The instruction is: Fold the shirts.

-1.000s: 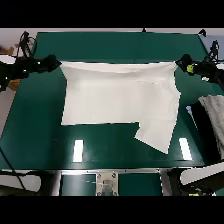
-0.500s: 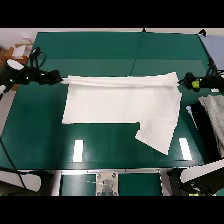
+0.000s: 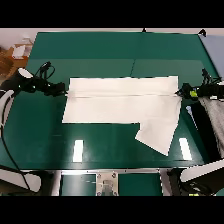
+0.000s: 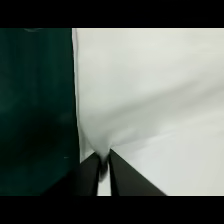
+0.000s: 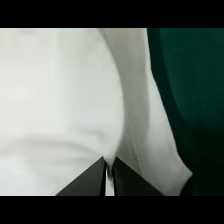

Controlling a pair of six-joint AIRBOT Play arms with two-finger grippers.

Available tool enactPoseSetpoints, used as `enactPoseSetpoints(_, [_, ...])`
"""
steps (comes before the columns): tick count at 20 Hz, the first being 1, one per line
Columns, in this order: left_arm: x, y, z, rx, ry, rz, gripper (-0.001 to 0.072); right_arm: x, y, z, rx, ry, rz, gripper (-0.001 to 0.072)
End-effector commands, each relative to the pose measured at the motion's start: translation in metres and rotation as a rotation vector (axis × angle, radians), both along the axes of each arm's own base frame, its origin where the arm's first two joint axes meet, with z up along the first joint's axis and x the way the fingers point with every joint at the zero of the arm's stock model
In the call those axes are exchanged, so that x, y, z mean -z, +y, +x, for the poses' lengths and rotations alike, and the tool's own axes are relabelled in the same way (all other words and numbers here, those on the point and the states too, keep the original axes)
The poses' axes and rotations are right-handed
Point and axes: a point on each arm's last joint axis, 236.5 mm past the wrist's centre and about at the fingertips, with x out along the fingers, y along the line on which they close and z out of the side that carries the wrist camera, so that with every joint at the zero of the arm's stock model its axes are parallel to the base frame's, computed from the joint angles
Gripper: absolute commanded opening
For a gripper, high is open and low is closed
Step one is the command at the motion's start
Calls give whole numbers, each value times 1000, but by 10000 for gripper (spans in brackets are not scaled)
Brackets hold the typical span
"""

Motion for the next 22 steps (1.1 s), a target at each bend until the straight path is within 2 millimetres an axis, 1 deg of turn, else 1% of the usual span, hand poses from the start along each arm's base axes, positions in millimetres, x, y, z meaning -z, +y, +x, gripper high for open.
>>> enactPoseSetpoints(1, [-5, -10, -9, 23, 34, -40, 477, -10, 9, -7, -18, 30, 42, 155])
enactPoseSetpoints(2, [-8, -10, -14, 21, 69, -50, 614, -19, 8, -8, -13, 34, 52, 197])
enactPoseSetpoints(3, [-11, -7, -23, 17, 123, -56, 614, -30, 5, -10, 5, 36, 56, 226])
enactPoseSetpoints(4, [-15, 0, -36, 12, 194, -62, 614, -40, -2, -16, 26, 43, 51, 233])
enactPoseSetpoints(5, [-17, 6, -52, 7, 270, -76, 614, -50, -10, -25, 53, 61, 45, 286])
enactPoseSetpoints(6, [-19, 13, -70, -3, 344, -88, 614, -57, -16, -37, 72, 78, 45, 289])
enactPoseSetpoints(7, [-21, 20, -91, -12, 414, -99, 614, -63, -21, -55, 91, 99, 40, 289])
enactPoseSetpoints(8, [-22, 27, -113, -25, 457, -94, 614, -63, -25, -74, 110, 120, 31, 288])
enactPoseSetpoints(10, [-19, 37, -156, -77, 477, -69, 614, -57, -33, -122, 164, 172, 4, 289])
enactPoseSetpoints(11, [-17, 37, -172, -122, 466, -70, 613, -51, -39, -146, 216, 190, -14, 289])
enactPoseSetpoints(13, [-12, 28, -199, -224, 419, -78, 614, -42, -46, -180, 336, 180, -24, 289])
enactPoseSetpoints(14, [-11, 19, -206, -265, 370, -104, 614, -38, -47, -194, 383, 177, -32, 289])
enactPoseSetpoints(15, [-11, 9, -210, -310, 321, -150, 614, -33, -46, -207, 427, 175, -37, 289])
enactPoseSetpoints(16, [-12, 0, -208, -366, 262, -207, 615, -29, -45, -217, 456, 175, -39, 289])
enactPoseSetpoints(17, [-12, -5, -202, -425, 201, -256, 615, -26, -42, -223, 475, 172, -44, 289])
enactPoseSetpoints(18, [-10, -8, -197, -493, 152, -301, 615, -23, -39, -226, 482, 170, -50, 289])
enactPoseSetpoints(19, [-3, -11, -195, -543, 133, -325, 615, -19, -34, -229, 485, 175, -43, 289])
enactPoseSetpoints(21, [15, -26, -196, -598, 129, -347, 614, -7, -22, -231, 495, 189, -11, 290])
enactPoseSetpoints(22, [20, -30, -192, -624, 100, -339, 614, -2, -17, -230, 504, 188, 6, 291])
